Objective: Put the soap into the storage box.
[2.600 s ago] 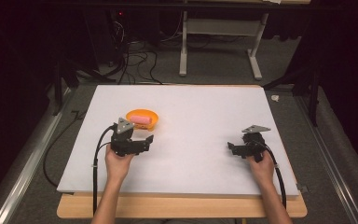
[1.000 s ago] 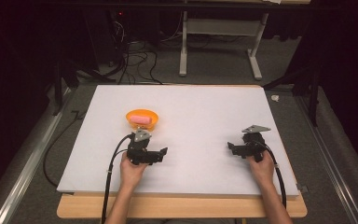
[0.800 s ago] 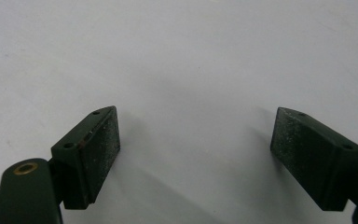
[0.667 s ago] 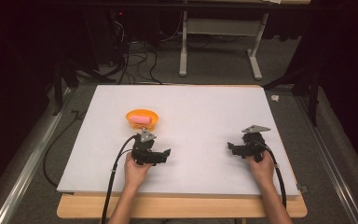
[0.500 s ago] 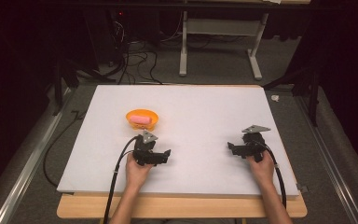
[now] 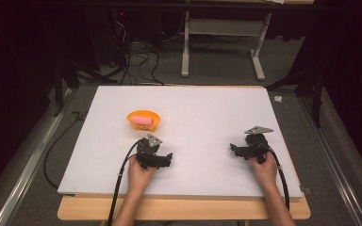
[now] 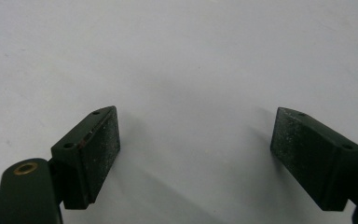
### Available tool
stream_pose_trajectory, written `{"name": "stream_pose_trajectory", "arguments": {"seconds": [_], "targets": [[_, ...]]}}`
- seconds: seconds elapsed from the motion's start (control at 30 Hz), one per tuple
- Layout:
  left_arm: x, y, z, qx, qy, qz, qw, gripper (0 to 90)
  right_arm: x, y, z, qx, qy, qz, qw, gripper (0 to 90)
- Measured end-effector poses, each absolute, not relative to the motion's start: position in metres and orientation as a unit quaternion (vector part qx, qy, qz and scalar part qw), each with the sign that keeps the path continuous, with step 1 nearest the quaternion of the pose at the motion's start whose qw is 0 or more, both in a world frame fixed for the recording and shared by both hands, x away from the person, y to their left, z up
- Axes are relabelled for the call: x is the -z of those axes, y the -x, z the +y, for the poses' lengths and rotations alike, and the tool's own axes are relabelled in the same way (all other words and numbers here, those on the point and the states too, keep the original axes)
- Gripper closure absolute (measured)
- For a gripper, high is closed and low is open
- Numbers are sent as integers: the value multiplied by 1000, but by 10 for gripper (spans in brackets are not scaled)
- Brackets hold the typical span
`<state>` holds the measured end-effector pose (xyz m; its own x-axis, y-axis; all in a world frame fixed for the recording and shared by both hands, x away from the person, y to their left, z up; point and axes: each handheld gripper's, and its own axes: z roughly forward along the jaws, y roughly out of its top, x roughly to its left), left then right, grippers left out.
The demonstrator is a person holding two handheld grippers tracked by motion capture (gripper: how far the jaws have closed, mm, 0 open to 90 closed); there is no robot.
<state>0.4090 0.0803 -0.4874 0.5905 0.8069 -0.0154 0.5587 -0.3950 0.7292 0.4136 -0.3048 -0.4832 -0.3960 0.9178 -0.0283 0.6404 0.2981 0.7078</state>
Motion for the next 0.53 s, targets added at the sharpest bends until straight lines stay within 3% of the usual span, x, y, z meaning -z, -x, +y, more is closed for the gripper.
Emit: {"name": "stream_pose_trajectory", "arguments": {"seconds": [0.53], "targets": [[488, -409, 81, -171, -816, 419, 359, 140, 483, -413, -305, -313, -504, 774, 221, 161]]}}
